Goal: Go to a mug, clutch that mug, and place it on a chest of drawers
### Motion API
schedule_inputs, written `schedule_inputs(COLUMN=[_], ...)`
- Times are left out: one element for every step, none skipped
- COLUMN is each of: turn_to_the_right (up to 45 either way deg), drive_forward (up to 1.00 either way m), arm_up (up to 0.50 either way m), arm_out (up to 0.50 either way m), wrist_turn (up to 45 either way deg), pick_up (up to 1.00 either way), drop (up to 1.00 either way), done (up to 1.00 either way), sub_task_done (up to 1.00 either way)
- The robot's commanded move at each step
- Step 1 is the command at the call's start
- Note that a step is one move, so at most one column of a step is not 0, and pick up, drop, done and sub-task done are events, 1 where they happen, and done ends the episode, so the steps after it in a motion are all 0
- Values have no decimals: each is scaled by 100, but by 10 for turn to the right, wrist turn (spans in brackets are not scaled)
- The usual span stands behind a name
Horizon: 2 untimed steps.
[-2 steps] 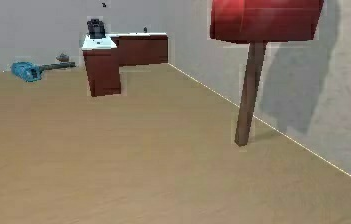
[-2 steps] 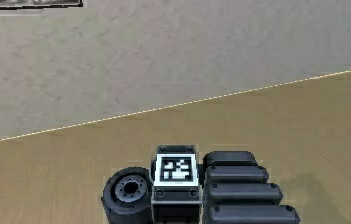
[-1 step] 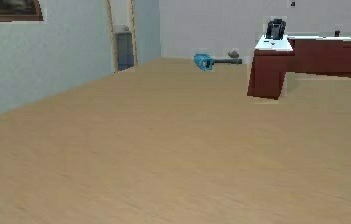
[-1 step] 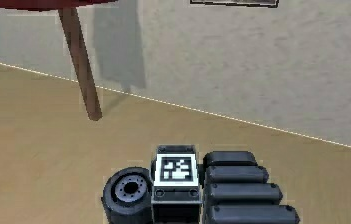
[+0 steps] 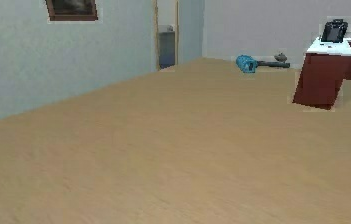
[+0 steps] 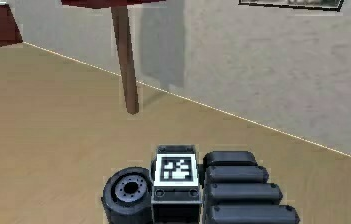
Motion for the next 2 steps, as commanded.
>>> schedule_inputs(turn_to_the_right=[0,0], drive_forward=[100,100], arm_up=[0,0], arm_out=[0,0], wrist_turn=[0,0], pick_up=[0,0], drop=[0,0], done=[0,0], sub_task_done=[0,0])
